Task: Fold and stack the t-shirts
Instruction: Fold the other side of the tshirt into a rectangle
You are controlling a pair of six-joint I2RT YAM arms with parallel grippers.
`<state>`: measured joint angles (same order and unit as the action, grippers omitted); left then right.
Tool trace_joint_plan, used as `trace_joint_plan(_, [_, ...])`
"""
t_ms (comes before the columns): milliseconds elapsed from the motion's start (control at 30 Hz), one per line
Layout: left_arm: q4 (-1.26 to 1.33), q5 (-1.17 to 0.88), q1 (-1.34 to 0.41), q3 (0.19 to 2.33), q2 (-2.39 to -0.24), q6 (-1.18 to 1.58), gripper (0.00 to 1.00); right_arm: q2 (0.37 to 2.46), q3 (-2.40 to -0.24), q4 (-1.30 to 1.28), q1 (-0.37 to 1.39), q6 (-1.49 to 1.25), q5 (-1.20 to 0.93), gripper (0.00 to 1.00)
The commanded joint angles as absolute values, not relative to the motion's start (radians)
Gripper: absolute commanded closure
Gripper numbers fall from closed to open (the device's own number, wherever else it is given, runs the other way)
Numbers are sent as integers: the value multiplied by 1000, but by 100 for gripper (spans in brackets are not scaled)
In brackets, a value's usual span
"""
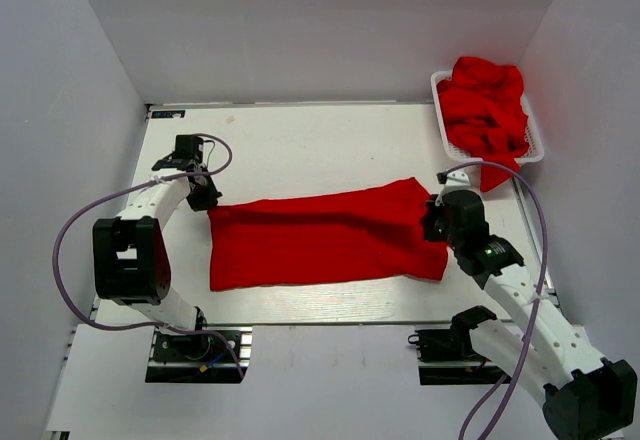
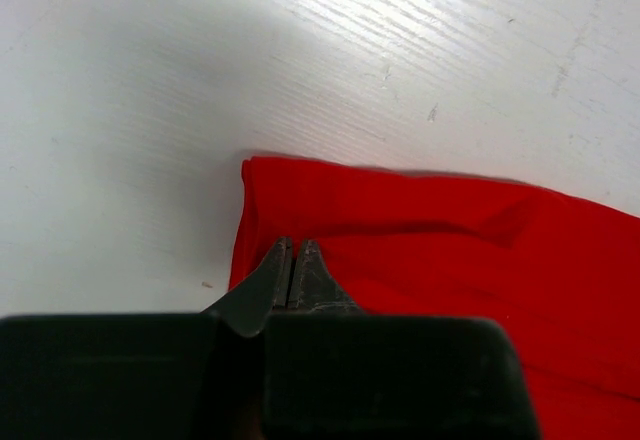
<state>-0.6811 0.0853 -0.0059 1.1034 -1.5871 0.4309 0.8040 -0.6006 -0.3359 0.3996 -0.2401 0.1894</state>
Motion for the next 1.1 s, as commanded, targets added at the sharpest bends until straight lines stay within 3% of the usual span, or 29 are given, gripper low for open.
trace_joint_plan(0, [-699, 107, -9, 1072, -1519, 434, 100, 761, -640, -402, 400, -259, 172, 100])
trace_joint_plan(500, [-689, 107, -9, 1051, -1509, 443, 100, 750, -729, -554, 400, -270, 61, 100])
trace_joint_plan(967, [-756, 120, -9, 1032, -1520, 465, 100, 726, -600, -542, 399, -409, -46, 100])
trace_joint_plan(1033, [-767, 129, -9, 1019, -1520, 474, 91, 727, -562, -545, 399, -449, -40, 100])
trace_joint_plan(1067, [-767, 129, -9, 1005, -1520, 474, 80, 729, -554, -552, 397, -456, -40, 100])
